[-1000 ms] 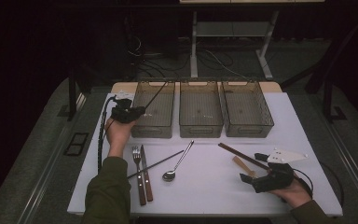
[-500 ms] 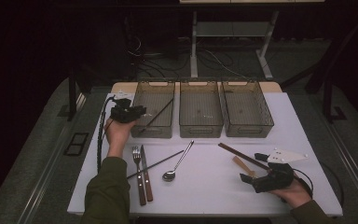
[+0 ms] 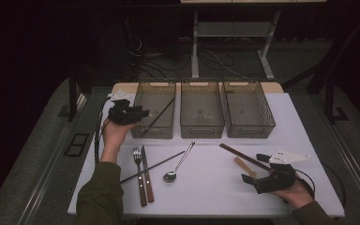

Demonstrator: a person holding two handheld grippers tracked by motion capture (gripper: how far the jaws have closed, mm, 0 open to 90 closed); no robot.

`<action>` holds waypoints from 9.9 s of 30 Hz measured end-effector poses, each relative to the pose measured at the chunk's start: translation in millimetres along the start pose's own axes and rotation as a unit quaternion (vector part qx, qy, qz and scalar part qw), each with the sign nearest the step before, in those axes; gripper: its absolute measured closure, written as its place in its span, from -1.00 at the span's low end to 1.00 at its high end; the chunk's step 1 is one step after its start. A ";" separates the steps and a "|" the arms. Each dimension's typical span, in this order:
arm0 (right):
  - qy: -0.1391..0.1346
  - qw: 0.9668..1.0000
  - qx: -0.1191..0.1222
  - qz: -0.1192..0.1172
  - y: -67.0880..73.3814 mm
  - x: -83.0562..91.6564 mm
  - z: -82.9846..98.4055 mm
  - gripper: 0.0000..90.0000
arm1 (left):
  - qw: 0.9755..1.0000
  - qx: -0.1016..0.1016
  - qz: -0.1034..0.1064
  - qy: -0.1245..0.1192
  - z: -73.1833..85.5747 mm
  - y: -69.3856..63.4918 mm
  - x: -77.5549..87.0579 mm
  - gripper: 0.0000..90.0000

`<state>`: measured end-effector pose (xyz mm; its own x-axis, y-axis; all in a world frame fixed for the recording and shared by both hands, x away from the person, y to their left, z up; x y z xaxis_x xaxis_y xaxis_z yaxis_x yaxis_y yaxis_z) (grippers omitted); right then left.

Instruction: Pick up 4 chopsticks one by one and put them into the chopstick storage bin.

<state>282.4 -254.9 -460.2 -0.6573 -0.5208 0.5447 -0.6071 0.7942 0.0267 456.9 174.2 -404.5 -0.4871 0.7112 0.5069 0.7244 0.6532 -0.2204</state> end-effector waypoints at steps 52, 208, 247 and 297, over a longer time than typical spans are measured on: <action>-0.004 1.000 0.002 0.004 -0.4 2.9 -0.6 -0.97 | 0.990 -0.088 0.090 0.069 83.0 -98.0 41.3 0.09; -0.004 1.000 -0.001 0.006 -1.4 1.5 -0.3 -0.97 | 0.993 -0.064 0.094 0.027 47.3 -85.1 29.4 0.89; -0.004 1.000 -0.003 0.005 -2.2 2.2 -0.3 -0.97 | 0.997 -0.050 0.066 -0.006 -24.4 -45.5 -1.2 0.89; -0.009 1.000 -0.007 0.001 -2.5 3.6 -0.7 -0.97 | 0.998 -0.004 -0.039 0.041 -24.8 25.6 -44.1 0.59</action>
<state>281.9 -258.6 -457.7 -0.6663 -0.5246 0.5299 -0.5992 0.7997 0.0382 509.0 153.1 -411.7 -0.4997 0.6347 0.5895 0.6900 0.7031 -0.1721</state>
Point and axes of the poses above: each handheld gripper's, and its own axes: x roughly backward along the jaws, z roughly out of its underside, y roughly to its left, the point moved 5 cm from there along -x, roughly forward along the jaws, and after that the axes turned 11 degrees about z, right-handed, at the moved point
